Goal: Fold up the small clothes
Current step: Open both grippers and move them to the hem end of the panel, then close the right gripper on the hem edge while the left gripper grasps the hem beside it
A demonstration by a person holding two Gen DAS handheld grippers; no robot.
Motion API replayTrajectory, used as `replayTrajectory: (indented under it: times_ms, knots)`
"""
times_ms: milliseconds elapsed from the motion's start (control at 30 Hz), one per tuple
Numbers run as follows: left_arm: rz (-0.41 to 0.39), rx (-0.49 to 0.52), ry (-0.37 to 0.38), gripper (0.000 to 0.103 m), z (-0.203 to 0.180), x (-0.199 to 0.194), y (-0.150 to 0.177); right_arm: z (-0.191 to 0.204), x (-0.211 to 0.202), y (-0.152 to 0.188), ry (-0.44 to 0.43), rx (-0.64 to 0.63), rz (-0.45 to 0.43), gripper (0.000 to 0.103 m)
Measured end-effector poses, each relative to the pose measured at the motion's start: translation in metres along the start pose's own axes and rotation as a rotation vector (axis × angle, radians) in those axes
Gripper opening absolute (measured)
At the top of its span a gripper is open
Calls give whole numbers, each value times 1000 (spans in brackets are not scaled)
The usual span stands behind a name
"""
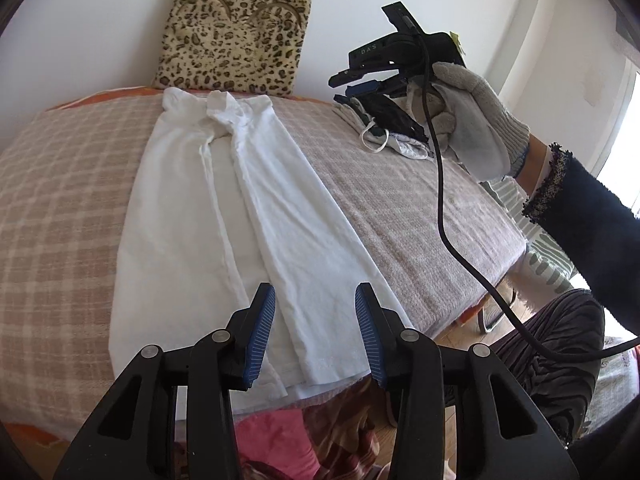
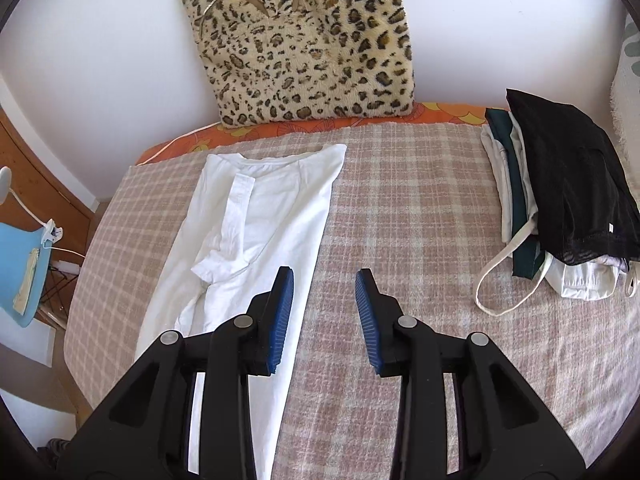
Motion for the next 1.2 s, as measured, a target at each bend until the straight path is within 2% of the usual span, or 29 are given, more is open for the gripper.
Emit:
replayTrajectory:
  times_ms: [133, 200, 400, 600, 700, 833, 967, 1067, 1200]
  knots:
    - [17, 7, -81, 40, 33, -21, 6, 9, -14, 52, -51, -4, 18, 34]
    - [36, -14, -97, 40, 50, -27, 8, 13, -19, 79, -71, -3, 27, 34]
    - [108, -160, -64, 40, 100, -29, 20, 23, -14, 152, -129, 4, 93, 34]
    - [167, -269, 41, 40, 114, -15, 32, 33, 8, 209, -213, 8, 185, 34]
    - [195, -270, 60, 40, 110, -10, 36, 37, 18, 229, -230, 5, 217, 34]
    - [229, -257, 74, 37, 103, -2, 39, 43, 27, 248, -293, 15, 265, 34]
    - [237, -241, 60, 37, 102, 2, 38, 47, 34, 258, -331, 22, 296, 34]
    - [236, -235, 31, 28, 103, 2, 38, 52, 41, 265, -346, 17, 321, 34]
    - [237, -224, 37, 16, 103, 3, 38, 62, 42, 268, -359, -4, 327, 34]
Point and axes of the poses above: each gripper's, at about its wrist camera, not at the fingertips, and x roughly the way its jaws point, z to its left, y to its underside, the point moved 6 cm from there along x, roughly the way its jaws point, and after that the axes turned 15 degrees about z, right-handed, at the moved point
